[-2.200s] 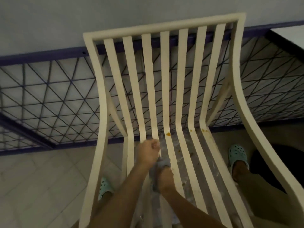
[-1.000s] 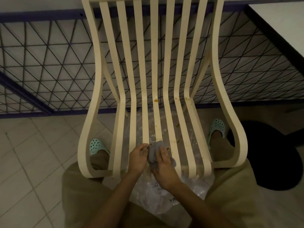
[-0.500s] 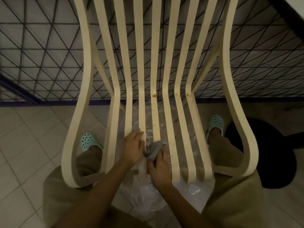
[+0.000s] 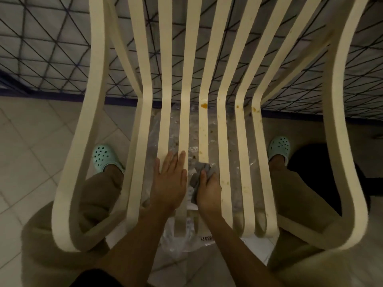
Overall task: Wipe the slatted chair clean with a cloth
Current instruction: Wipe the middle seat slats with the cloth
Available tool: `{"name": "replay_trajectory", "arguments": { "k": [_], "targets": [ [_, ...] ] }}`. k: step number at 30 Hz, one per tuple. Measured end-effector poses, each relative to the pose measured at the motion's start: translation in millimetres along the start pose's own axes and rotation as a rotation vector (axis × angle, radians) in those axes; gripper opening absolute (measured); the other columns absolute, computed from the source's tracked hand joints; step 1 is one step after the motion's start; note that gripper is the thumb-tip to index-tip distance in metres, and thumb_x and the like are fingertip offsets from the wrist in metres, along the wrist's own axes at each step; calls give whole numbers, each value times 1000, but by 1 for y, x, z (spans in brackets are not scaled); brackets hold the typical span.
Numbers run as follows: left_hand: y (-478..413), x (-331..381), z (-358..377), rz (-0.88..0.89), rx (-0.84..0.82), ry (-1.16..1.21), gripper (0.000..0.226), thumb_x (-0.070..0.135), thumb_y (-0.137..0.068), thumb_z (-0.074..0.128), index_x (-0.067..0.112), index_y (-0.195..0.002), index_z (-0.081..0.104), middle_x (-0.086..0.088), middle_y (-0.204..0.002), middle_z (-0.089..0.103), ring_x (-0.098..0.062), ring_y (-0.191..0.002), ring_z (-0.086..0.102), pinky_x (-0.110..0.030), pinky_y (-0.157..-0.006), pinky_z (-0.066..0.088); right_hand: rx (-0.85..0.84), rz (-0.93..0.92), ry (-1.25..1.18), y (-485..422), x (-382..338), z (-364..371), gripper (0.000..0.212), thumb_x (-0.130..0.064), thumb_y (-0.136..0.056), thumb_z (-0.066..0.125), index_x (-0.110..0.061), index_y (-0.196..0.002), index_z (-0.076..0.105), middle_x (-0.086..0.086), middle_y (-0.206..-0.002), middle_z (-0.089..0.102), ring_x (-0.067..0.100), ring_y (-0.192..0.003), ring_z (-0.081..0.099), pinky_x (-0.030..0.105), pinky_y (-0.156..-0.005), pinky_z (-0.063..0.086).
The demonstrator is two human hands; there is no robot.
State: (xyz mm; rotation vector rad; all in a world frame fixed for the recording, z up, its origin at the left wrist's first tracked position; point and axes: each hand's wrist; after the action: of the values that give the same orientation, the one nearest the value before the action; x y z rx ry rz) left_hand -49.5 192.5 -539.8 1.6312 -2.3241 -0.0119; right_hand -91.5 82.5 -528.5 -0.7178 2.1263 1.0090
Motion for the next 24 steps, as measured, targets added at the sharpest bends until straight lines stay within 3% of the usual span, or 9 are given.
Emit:
{"name": "replay_trajectory", "arguments": {
  "k": [5,10,15,21,24],
  "targets": [
    [0,0,-1,6,13,-6,56,40,-100,19,20,-152,19,-4,-153,35,-19,-146,21,-50,-118,10,55,-7,49,-32,-12,10,31,-35,-103,36,-14,-90,54,8,-82,63,24,-75,63,38,-68,52],
    [0,-1,-1,1,11,3,56,40,-100,18,21,-153,15,-2,-154,34,-19,-146,19,-49,-119,4,48,-51,95,-70,-41,14,30,-35,-104,34,-18,-82,44,5,-73,54,24,-68,57,31,-54,41],
    [1,1,-5,-4,16,3,56,39,-101,19,21,-153,15,-2,-153,36,-18,-146,20,-49,-118,8,20,16,102,-110,-71,20,29,-40,-103,33,-17,-92,47,7,-88,62,26,-80,62,40,-73,54],
    [1,2,-9,-16,-11,-5,57,41,-100,11,23,-154,11,-3,-154,33,-18,-146,19,-49,-119,11,-55,61,-7,-100,-76,10,29,-36,-102,41,-12,-115,52,5,-99,57,20,-89,54,29,-79,41],
    [1,2,-10,-15,-11,-1,56,41,-100,10,24,-154,10,-1,-155,32,-17,-147,17,-48,-119,9,-53,17,-45,-77,-63,5,24,-30,-101,47,-9,-111,53,8,-101,59,19,-89,56,23,-74,40]
  ]
}}
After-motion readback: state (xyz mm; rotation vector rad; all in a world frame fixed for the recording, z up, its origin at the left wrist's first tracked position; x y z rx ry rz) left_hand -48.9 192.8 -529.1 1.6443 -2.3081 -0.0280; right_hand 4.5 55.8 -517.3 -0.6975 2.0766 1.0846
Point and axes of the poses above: each hand's wrist, its own y-axis away from the middle knuckle, its own z-axis out of the palm, x = y × z
